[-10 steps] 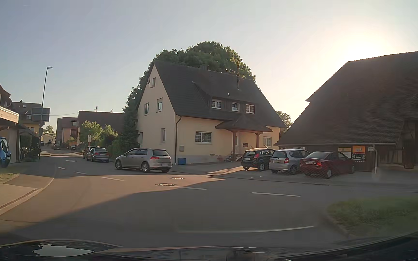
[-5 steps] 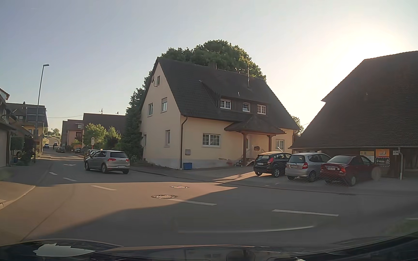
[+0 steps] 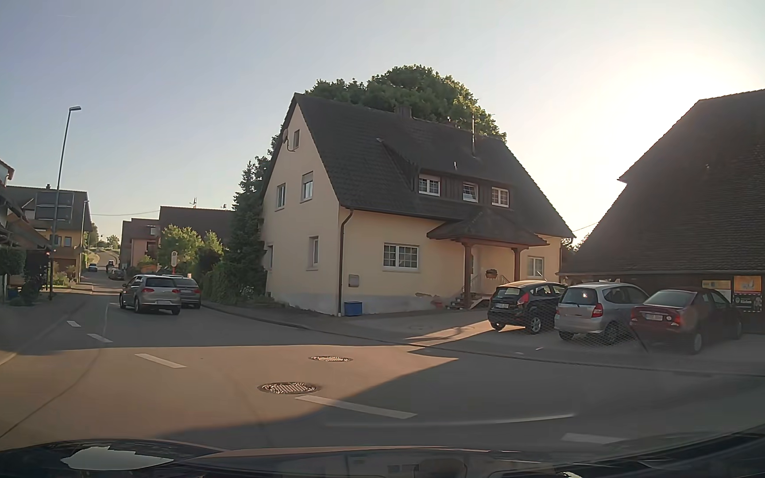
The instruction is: Follow the waypoints while adhering to traffic rules and regulations
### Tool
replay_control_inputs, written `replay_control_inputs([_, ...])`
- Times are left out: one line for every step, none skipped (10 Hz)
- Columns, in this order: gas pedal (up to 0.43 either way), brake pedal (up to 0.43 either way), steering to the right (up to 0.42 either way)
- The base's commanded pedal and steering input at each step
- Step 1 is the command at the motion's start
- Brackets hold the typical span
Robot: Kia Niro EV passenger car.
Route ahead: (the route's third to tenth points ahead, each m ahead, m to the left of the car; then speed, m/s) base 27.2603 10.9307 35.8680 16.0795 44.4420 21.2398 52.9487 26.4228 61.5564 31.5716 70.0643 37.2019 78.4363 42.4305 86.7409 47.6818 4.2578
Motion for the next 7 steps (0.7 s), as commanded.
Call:
replay_control_inputs([0.079,0.000,-0.051])
replay_control_inputs([0.079,0.000,-0.051])
replay_control_inputs([0.079,0.000,-0.051])
replay_control_inputs([0.079,0.000,-0.051])
replay_control_inputs([0.079,0.000,-0.051])
replay_control_inputs([0.067,0.000,-0.053])
replay_control_inputs([0.059,0.000,-0.059])
